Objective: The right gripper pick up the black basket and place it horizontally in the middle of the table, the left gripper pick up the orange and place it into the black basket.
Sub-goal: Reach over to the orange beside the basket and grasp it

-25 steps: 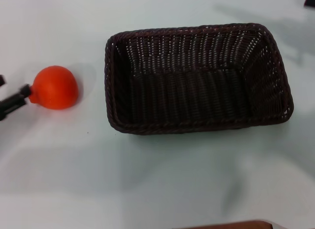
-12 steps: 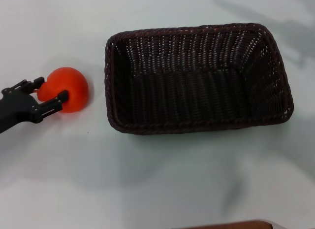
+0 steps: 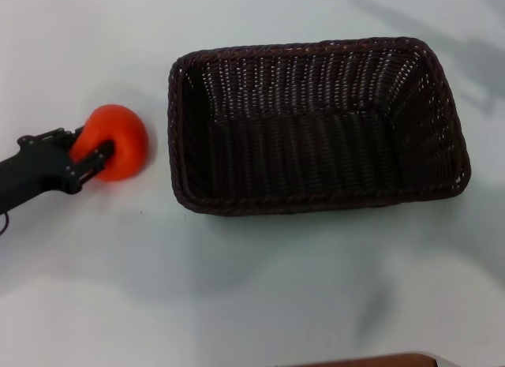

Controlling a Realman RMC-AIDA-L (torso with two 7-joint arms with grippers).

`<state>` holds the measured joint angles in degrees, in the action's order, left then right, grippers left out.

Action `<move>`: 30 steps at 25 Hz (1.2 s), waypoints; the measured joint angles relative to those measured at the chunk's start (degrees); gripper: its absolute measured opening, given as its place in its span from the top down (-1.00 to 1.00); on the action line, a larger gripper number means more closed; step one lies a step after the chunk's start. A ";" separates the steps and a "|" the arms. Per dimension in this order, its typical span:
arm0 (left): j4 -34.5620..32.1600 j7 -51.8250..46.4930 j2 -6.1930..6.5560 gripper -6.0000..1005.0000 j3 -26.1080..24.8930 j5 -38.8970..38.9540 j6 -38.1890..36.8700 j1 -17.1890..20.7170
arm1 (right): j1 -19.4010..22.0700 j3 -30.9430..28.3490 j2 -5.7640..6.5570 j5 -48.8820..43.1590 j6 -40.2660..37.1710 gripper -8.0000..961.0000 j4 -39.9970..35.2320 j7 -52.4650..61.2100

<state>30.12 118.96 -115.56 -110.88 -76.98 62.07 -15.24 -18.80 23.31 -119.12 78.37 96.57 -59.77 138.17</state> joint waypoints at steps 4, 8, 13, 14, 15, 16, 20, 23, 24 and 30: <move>0.56 -0.02 -0.46 0.04 -2.62 -0.02 -0.22 0.20 | 0.04 -0.89 -0.01 0.10 0.01 -0.94 1.48 -0.84; 1.94 -0.01 -0.56 0.18 -4.86 -0.04 0.21 1.00 | 0.29 -1.15 -0.08 0.14 -0.03 -0.94 2.27 -1.52; 4.59 0.77 -1.07 0.30 -10.54 -0.02 3.88 2.57 | -0.12 -1.86 -0.06 0.21 0.01 -0.94 3.99 -2.42; 4.87 1.05 -1.20 0.32 -12.18 0.00 5.49 2.73 | -0.21 -1.93 -0.06 0.22 0.01 -0.94 4.23 -2.56; 5.12 1.17 -1.28 0.34 -13.59 0.02 6.97 2.82 | -0.36 -1.94 -0.05 0.24 0.02 -0.94 4.43 -2.69; 5.46 1.16 -1.40 0.37 -14.96 0.02 8.81 2.94 | -0.47 -1.96 -0.06 0.25 0.03 -0.94 4.55 -2.79; 8.56 0.74 -2.52 0.50 -18.81 0.29 15.93 3.62 | -0.75 -2.12 -0.05 0.35 0.05 -0.94 4.65 -2.92; 11.80 0.67 -3.99 0.68 -19.46 0.07 18.62 4.09 | -0.88 -2.13 -0.12 0.61 0.08 -0.94 5.09 -3.37; 12.25 0.83 -4.41 0.76 -19.48 -0.26 18.23 4.11 | -0.93 -2.11 -0.12 0.68 0.10 -0.94 5.50 -3.62; 11.50 1.39 -5.24 0.88 -19.73 -2.45 14.87 3.86 | -0.92 -2.17 -0.04 0.83 0.20 -0.94 7.18 -4.73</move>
<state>41.62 120.35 -120.80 -130.60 -79.42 76.94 -11.37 -19.72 21.14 -119.16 79.20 96.77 -52.59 133.43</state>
